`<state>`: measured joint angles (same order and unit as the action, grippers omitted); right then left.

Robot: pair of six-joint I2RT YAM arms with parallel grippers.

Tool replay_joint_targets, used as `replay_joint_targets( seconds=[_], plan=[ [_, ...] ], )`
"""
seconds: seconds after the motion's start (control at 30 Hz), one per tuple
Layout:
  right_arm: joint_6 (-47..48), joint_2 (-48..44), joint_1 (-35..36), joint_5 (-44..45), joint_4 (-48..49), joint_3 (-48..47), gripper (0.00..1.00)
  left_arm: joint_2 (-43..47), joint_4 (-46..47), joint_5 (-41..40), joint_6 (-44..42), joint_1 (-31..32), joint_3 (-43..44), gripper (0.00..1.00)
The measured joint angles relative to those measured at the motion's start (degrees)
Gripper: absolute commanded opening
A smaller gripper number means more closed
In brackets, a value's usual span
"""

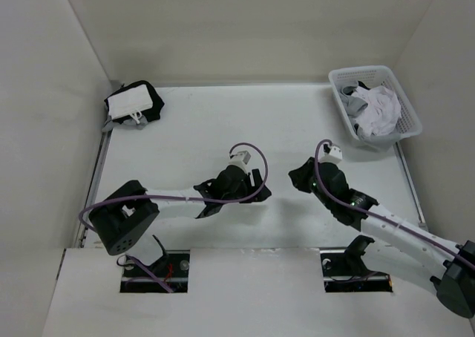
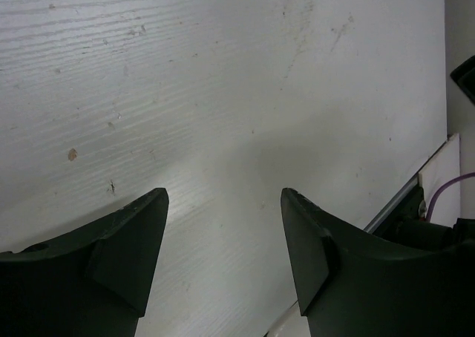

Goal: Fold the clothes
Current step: Grab the tank top from the pile

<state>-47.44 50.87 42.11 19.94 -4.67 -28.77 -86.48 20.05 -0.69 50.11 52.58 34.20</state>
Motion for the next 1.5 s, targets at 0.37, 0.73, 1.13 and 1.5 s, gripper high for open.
replay_joint_targets(
  seconds=[0.37,0.73,1.13,1.5],
  plan=[
    [5.29,8.41,-12.72,0.57,-2.8,-13.09,0.03,0.94,2.38,0.11,-0.72,1.55,-0.15,0.39],
    [14.08,38.49,-42.51,9.44,-2.16,-42.42,0.49,3.54,6.6,-0.04,-4.33,3.76,-2.54,0.33],
    [17.66,60.15,-51.06,-1.38,-0.63,-54.23,0.52,3.17,9.2,0.46,-4.55,1.64,-5.18,0.4],
    [16.63,65.81,-51.87,-7.82,1.18,-60.96,0.45,-1.31,11.13,2.21,-3.41,0.94,-5.2,0.39]
  ],
)
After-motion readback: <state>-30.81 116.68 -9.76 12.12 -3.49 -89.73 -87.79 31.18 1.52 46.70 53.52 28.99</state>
